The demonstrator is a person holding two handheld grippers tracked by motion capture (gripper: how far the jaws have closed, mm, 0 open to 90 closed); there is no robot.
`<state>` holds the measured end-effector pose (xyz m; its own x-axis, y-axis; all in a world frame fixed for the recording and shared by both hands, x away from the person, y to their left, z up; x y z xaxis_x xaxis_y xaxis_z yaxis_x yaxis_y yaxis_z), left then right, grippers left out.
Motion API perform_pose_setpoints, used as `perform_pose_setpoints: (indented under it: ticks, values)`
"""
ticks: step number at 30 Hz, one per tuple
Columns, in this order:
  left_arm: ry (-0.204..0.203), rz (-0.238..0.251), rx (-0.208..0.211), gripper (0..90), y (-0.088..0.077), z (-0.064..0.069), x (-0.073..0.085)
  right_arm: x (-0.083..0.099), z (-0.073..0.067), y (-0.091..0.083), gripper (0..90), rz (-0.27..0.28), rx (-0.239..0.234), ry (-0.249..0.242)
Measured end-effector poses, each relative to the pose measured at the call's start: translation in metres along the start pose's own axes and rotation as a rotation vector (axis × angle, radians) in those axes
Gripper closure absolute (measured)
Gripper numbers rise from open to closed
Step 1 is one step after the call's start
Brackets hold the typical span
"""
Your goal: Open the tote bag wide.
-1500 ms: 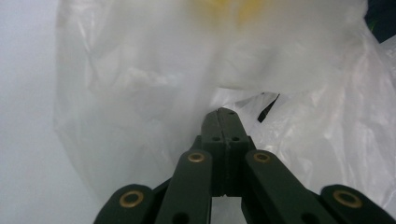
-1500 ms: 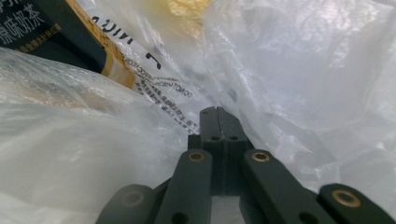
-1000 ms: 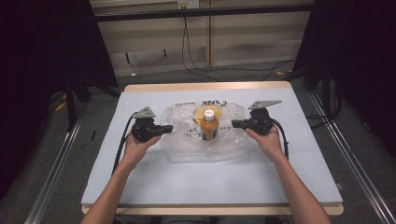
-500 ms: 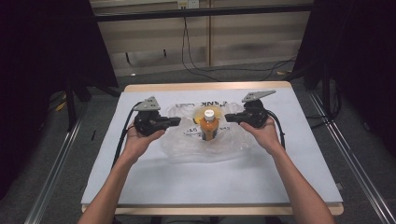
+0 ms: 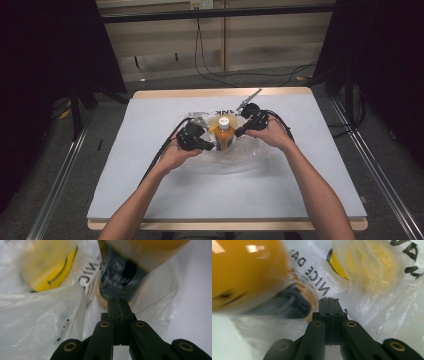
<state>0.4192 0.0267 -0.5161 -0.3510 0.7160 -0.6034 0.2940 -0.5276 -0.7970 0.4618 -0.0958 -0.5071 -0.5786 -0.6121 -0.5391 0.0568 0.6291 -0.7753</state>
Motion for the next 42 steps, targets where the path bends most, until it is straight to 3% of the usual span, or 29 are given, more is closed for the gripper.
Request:
perform_pose_setpoints:
  ticks: [2,7,9,11,15,17,19,21,24,25,28,32,34,35,40,41,42]
  values:
    - [0.008,-0.035,0.007,90.0,0.008,0.004,0.006,-0.002,0.005,0.006,90.0,-0.044,-0.009,0.005]
    - [0.048,-0.068,0.008,90.0,0.013,0.014,0.02,-0.004,0.013,0.021,90.0,-0.144,-0.038,0.013]
    - [0.101,-0.09,0.001,90.0,0.012,0.02,0.025,-0.006,0.015,0.027,90.0,-0.156,-0.046,0.022]
    - [0.096,-0.082,0.007,90.0,0.012,0.027,0.028,-0.005,0.016,0.034,90.0,-0.183,-0.057,0.026]
    - [0.165,-0.091,0.007,90.0,0.011,0.045,0.033,-0.002,0.022,0.048,90.0,-0.229,-0.049,0.04]
    - [0.211,-0.1,-0.009,90.0,0.01,0.054,0.034,-0.006,0.026,0.05,90.0,-0.213,-0.043,0.062]
    - [0.238,-0.117,0.012,90.0,0.008,0.066,0.036,-0.008,0.03,0.051,90.0,-0.215,-0.045,0.066]
    - [0.25,-0.117,0.032,90.0,0.006,0.079,0.037,-0.013,0.036,0.051,90.0,-0.213,0.008,0.07]
    - [0.298,-0.134,0.033,90.0,0.001,0.093,0.041,-0.019,0.047,0.05,90.0,-0.215,0.09,0.072]
    - [0.297,-0.129,0.056,90.0,0.0,0.1,0.043,-0.02,0.049,0.051,90.0,-0.209,0.09,0.077]
    - [0.356,-0.133,0.067,90.0,-0.006,0.114,0.048,-0.025,0.058,0.051,90.0,-0.187,0.116,0.097]
    - [0.386,-0.13,0.078,90.0,-0.011,0.129,0.053,-0.03,0.072,0.049,90.0,-0.173,0.194,0.129]
    - [0.372,-0.115,0.08,90.0,-0.012,0.135,0.055,-0.032,0.078,0.048,90.0,-0.158,0.227,0.141]
    - [0.348,-0.109,0.102,90.0,-0.013,0.139,0.056,-0.033,0.081,0.048,90.0,-0.147,0.238,0.16]
    - [0.37,-0.116,0.128,90.0,-0.018,0.152,0.062,-0.037,0.092,0.046,90.0,-0.122,0.291,0.181]
    - [0.409,-0.126,0.13,90.0,-0.02,0.151,0.063,-0.037,0.095,0.046,90.0,-0.114,0.316,0.183]
    - [0.388,-0.116,0.149,90.0,-0.02,0.155,0.063,-0.038,0.097,0.046,90.0,-0.109,0.333,0.182]
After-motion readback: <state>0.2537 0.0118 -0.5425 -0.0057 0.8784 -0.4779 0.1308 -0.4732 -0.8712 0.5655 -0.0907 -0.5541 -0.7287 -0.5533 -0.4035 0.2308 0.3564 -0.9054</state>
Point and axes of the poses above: each handheld gripper's, and its own axes: y roughly forward along the jaws, x roughly out of its underside, z roughly to its right, the point moved 10 cm from there along y, roughly forward along the jaws, and after that the axes turned 10 degrees about -x, right-handed, at the moved point
